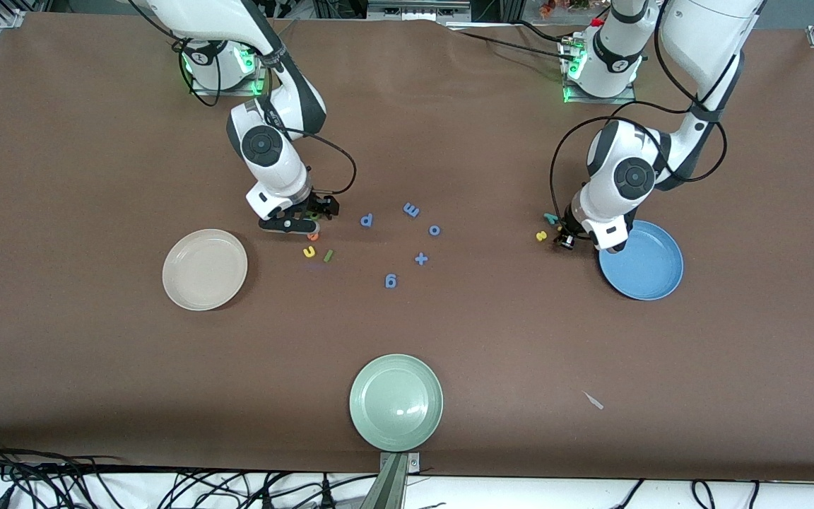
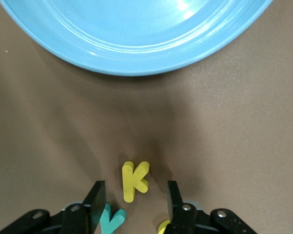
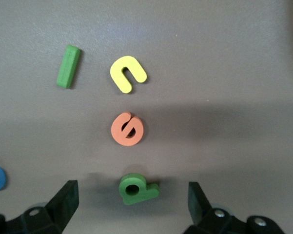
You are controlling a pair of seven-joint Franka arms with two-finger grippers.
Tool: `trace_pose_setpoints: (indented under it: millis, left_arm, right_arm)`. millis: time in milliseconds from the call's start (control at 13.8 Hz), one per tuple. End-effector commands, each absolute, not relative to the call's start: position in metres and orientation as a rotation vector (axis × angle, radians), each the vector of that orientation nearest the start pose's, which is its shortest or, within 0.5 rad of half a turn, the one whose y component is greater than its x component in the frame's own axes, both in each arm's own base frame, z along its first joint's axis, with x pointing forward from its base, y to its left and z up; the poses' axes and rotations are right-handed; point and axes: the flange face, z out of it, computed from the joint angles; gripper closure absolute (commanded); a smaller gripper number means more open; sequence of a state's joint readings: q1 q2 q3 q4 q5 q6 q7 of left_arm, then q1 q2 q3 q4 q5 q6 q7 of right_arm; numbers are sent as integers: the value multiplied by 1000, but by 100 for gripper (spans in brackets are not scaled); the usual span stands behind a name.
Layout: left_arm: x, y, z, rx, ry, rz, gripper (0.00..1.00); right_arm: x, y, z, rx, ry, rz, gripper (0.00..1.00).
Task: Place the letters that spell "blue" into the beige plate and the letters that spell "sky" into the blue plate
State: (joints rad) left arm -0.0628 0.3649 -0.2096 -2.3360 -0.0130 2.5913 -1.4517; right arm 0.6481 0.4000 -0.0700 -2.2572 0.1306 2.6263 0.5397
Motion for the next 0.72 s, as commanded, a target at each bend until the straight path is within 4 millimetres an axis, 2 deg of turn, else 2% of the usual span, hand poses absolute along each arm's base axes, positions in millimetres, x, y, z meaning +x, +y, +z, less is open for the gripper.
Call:
trace_pose_setpoints:
  millis: [0,217,361,506,651]
  left_arm:
    - [485,-137,174,-2553,-1778,183,41]
    - [485,-137,173,-2540,-1796,184,44]
    - [485,-137,172,-2526,-1812,185,46]
    - [485,-137,173,-2517,-1826,183,46]
    - [485,-136,172,-2508,-1835,184,46]
  right_arm:
    - [446,291,177,-3125,111,46,6]
    - [445,292,175,-3128,111,50,14]
    - [444,292,173,-3130,106,55,23]
    - [442,290,171,-3130,107,50,27]
    - [440,288,168,-3127,108,36,37]
